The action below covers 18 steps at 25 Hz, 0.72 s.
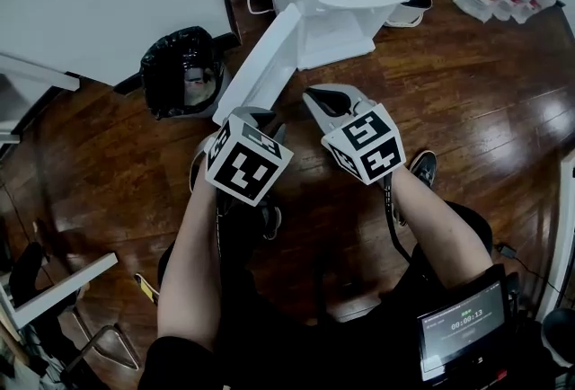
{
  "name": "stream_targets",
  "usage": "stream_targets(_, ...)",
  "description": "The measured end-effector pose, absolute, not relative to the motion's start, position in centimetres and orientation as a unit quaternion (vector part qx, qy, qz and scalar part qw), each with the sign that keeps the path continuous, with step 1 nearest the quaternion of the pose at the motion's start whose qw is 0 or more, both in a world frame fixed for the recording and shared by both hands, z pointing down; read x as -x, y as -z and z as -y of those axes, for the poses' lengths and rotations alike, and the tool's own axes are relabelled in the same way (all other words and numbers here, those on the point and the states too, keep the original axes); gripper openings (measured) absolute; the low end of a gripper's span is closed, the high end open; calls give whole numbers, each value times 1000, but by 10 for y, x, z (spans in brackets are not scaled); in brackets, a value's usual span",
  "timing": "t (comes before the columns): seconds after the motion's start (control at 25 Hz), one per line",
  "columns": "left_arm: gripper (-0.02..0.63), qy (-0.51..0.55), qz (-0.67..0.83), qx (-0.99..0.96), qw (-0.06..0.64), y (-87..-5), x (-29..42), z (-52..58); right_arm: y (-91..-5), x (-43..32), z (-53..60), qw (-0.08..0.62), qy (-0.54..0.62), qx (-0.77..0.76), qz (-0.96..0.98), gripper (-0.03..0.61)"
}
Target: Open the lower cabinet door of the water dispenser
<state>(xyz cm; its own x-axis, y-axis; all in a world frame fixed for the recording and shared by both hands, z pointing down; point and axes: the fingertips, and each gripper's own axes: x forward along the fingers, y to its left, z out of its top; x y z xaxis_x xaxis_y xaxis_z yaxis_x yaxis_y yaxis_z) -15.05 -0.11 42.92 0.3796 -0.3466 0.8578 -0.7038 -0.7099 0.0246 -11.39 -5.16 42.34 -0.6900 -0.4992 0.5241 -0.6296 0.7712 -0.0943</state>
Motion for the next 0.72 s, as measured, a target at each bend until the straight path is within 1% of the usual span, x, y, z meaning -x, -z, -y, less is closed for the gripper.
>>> stream_targets(0.2,74,-378,396,-823,151,-391,105,45,-388,69,65,205,-127,-355,903,5)
stream_targets(0.28,59,-346,411,-831,145,-377,81,55,-368,48,71,187,-112,-379,900,5)
stream_targets(0.4,55,-301,440,-835,137,-359,50,69,-343,14,78,168,-82,-410,893,5)
stream_targets(0.52,48,-238,456,-849,119,-336,17,75,-323,-28,81,139,-83,-447,880,5)
stream_targets(0.6,34,-187,461,-862,98,-316,-2,76,-308,-55,84,112,-87,-473,870,5)
stream_targets(0.72,21,-132,469,-872,44,-293,-22,76,-286,-80,84,69,-83,-491,864,5)
